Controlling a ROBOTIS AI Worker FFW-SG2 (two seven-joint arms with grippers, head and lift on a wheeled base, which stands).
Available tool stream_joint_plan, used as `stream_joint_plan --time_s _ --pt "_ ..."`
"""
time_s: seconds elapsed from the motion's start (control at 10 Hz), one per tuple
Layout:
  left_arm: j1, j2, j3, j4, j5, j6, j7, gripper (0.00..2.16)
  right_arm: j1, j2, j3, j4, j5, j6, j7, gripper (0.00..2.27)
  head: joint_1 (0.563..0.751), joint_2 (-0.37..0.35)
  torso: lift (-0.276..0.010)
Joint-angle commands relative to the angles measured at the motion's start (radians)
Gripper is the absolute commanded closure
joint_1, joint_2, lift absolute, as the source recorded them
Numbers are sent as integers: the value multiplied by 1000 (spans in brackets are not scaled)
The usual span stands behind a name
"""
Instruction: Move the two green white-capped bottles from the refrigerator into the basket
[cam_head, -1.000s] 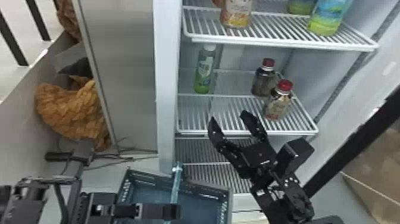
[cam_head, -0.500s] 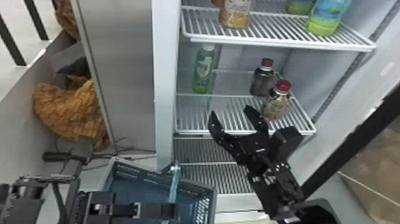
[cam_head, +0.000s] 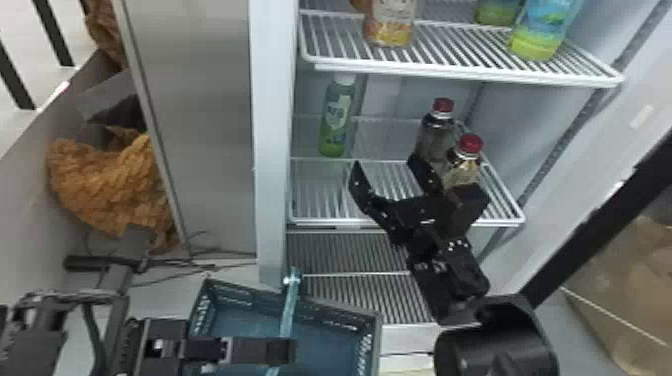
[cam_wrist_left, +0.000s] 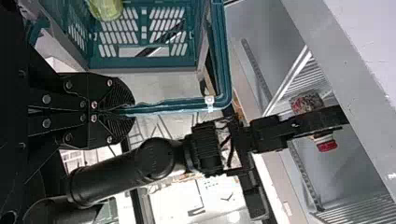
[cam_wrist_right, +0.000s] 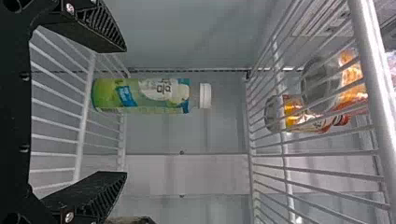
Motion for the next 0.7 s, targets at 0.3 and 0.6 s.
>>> stream_joint_plan --time_s 0.3,0.6 --pt "-5 -1 -2 0 0 1 0 1161 -106 -3 40 129 2 -7 0 93 695 -167 -263" --pt "-15 -3 -4 5 -20 1 2 1161 -182 -4 68 195 14 -15 -35 93 695 -149 -263"
